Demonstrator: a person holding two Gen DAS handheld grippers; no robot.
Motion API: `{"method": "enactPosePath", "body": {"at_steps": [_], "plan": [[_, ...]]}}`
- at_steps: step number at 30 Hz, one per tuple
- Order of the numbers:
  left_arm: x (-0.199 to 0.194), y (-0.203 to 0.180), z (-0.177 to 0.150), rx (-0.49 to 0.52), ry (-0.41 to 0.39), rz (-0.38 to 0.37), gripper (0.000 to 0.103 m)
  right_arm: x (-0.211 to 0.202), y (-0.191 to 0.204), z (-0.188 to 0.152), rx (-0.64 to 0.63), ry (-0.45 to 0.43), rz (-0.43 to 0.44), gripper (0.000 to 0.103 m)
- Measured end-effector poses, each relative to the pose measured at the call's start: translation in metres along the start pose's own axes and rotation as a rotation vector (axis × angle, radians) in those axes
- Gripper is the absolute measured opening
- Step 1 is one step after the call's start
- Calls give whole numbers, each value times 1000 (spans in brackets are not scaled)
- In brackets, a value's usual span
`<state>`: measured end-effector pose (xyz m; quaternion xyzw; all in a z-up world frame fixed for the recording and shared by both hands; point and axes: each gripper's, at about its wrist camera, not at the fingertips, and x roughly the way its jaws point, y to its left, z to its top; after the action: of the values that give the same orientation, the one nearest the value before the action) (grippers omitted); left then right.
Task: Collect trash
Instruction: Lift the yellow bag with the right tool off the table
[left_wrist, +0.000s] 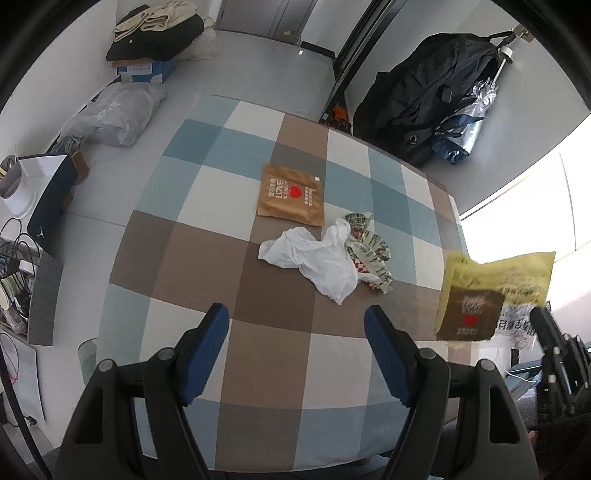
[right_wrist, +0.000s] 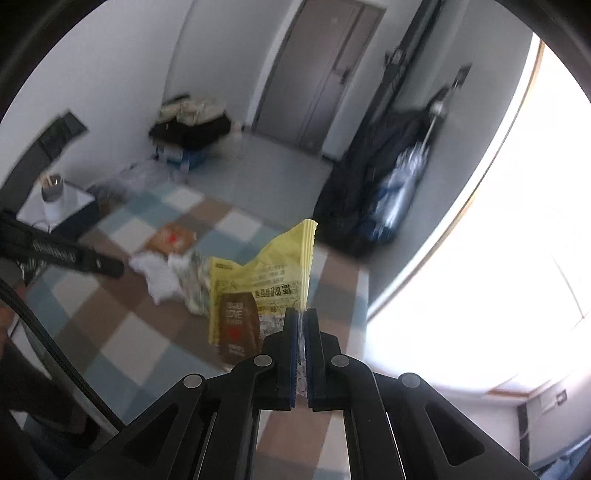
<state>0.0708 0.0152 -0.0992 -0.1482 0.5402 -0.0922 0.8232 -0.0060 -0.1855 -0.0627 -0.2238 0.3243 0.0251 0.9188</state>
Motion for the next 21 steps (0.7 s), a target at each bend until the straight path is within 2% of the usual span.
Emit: {"method": "enactPosePath", "body": {"at_steps": [1, 2, 3, 4, 5, 7, 13, 16, 18, 21], "plan": [[1, 0, 0, -2, 2, 3, 73, 4, 13, -4, -87, 9, -85, 2], [1, 0, 1, -5, 4, 5, 73, 3, 22, -5, -141, -3, -88, 2], [1, 1, 1, -12, 3, 6, 73, 1, 27, -6, -151, -12, -42, 2], [2, 2, 1, -18, 3, 3, 73, -1, 26, -5, -112, -16, 34, 2], [1, 3, 2, -24, 3, 1, 73, 0, 23, -4, -88, -11, 49, 2], [0, 6, 2, -34, -1, -1, 73, 5, 15, -2, -55, 8, 22, 2], [-1, 5, 2, -21, -3, -8, 73, 12, -27, 4, 240, 31, 187, 2], [-3, 5, 3, -22, -8, -20, 73, 15, -33, 4, 309, 45, 271, 3], [-4, 6, 4, -28, -16, -20, 73, 35, -43, -1, 446, 125, 396, 3], [-2, 8, 5, -36, -10, -26, 73, 74, -49, -28, 654, 331, 547, 3]]}}
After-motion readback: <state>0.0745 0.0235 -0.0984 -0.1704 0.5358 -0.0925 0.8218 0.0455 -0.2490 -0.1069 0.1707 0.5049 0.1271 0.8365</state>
